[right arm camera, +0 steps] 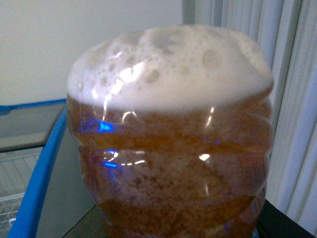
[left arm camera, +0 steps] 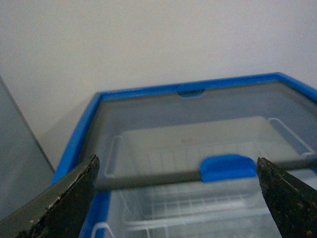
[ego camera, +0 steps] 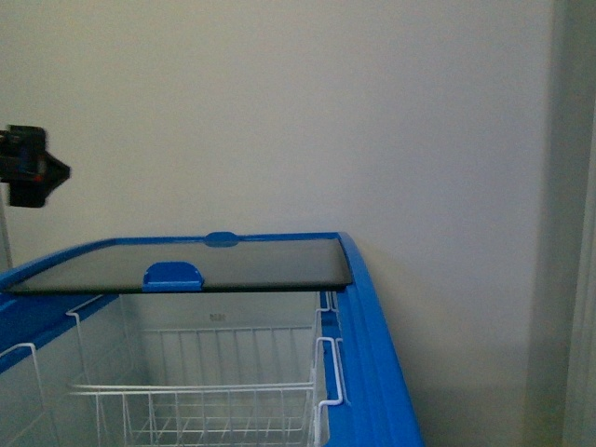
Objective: Put drink in fridge
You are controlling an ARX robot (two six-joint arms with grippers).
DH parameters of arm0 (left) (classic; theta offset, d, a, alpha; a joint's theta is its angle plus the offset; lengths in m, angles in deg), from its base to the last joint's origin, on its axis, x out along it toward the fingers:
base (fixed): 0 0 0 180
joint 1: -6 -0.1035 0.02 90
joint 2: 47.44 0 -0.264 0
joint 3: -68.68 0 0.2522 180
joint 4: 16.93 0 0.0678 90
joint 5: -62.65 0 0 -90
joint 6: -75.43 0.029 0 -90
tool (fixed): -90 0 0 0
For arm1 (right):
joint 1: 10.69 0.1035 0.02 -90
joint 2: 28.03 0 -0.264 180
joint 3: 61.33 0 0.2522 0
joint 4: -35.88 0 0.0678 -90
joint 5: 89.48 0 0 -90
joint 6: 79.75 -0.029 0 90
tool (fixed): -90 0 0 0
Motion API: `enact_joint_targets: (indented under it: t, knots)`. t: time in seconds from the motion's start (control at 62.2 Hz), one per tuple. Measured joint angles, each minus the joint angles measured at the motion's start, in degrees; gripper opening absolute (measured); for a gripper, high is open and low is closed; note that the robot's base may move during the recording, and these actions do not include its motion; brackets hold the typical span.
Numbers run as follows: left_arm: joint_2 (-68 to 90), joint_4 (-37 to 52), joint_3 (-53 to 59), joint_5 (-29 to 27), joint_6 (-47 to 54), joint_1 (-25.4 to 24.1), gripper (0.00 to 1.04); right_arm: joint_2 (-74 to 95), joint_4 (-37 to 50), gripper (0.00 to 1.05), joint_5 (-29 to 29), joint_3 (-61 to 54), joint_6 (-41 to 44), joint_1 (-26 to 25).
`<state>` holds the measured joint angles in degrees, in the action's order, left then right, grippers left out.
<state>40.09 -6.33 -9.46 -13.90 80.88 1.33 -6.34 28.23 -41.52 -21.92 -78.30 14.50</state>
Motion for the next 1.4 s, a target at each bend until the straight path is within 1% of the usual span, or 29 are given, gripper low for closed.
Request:
enact_joint_targets:
  t: [0.064,0.112,0.145,0.177,0.209,0.241,0.257,0.289,0.305,0.337,0.353,0.402,0.45,0.498,0.53,0.562,0.578,0.739,0.867,0.996,1.092,1.237,1.398]
  knots:
    - [-11.13,-2.19,11.76,1.53,-4.81,-1.03,0.97,0.02,0.00,0.41,0.00,0.00,0.02,0.00]
    - [-18.67,0.50,20.17,-4.52,-4.94,-0.52,0.87,0.00,0.00,0.41,0.02,0.00,0.02,0.00]
    - [-22.23,2.67,24.44,-7.52,-4.94,-0.15,0.80,0.00,0.00,0.41,0.02,0.00,0.02,0.00]
    - [-23.65,3.56,26.27,-8.22,-4.96,0.00,0.76,0.00,0.00,0.41,0.02,0.00,0.02,0.00]
    - [-25.27,4.66,28.70,-8.98,-4.96,0.15,0.71,0.39,-2.19,0.41,2.58,0.61,0.81,-0.72]
    - [-26.08,5.25,30.23,-9.16,-5.01,0.26,0.67,0.61,-5.99,0.41,6.60,1.97,1.68,-1.92]
    - [-26.75,5.79,31.69,-9.42,-5.03,0.33,0.64,1.11,-10.29,0.41,10.73,3.63,2.97,-3.06]
    - [-27.28,6.21,33.09,-9.62,-5.09,0.44,0.60,1.60,-14.34,0.41,14.43,5.22,4.90,-3.82]
    - [-27.76,6.62,34.45,-9.66,-5.09,0.59,0.57,2.25,-17.92,0.41,16.74,6.75,6.27,-4.28]
    - [-28.65,7.32,36.96,-9.79,-5.11,0.94,0.50,4.00,-23.28,0.41,23.50,9.01,10.01,-5.11]
    - [-29.07,7.65,38.16,-9.88,-5.11,1.11,0.46,5.07,-24.44,0.41,26.53,9.77,12.46,-5.64]
    - [-30.73,8.46,41.27,-12.94,-5.18,3.06,0.36,9.68,-23.96,0.41,33.62,12.00,18.80,-6.84]
    - [-32.65,9.33,43.67,-13.00,-5.18,4.22,0.25,15.93,-21.53,0.41,38.01,15.63,25.70,-6.95]
    - [-34.60,9.86,45.90,-13.11,-5.18,4.52,0.14,22.95,-19.89,0.41,40.15,20.55,32.68,-6.32]
    - [-35.15,9.97,46.56,-13.20,-5.18,4.52,0.11,25.18,-19.52,0.41,40.50,22.27,34.95,-6.03]
    - [-36.24,10.19,47.91,-13.55,-5.20,4.50,0.04,30.08,-19.30,0.41,41.07,26.16,39.65,-5.38]
    - [-36.74,10.19,48.54,-13.46,-5.49,4.52,0.02,32.48,-19.30,0.41,41.29,28.13,41.88,-5.07]
    - [-40.02,10.21,52.02,-13.40,-5.33,4.57,0.03,48.59,-22.05,0.41,41.05,40.39,53.35,-2.71]
    - [-42.91,10.03,54.34,-13.42,-5.33,4.57,0.03,60.52,-25.57,0.41,40.74,50.69,57.24,0.48]
    - [-46.01,8.96,56.39,-13.42,-5.33,4.57,0.03,71.49,-28.41,0.41,40.00,60.70,57.99,4.22]
    - [-49.72,7.15,58.29,-13.44,-5.33,4.57,0.03,82.05,-28.24,0.41,38.95,69.31,57.90,7.32]
    - [-52.87,5.33,59.63,-13.42,-5.33,4.57,0.03,89.74,-27.76,0.41,38.69,74.95,57.35,8.76]
    - [-57.05,2.47,61.02,-13.44,-5.33,4.57,0.03,99.14,-27.41,0.41,37.99,82.51,54.51,9.49]
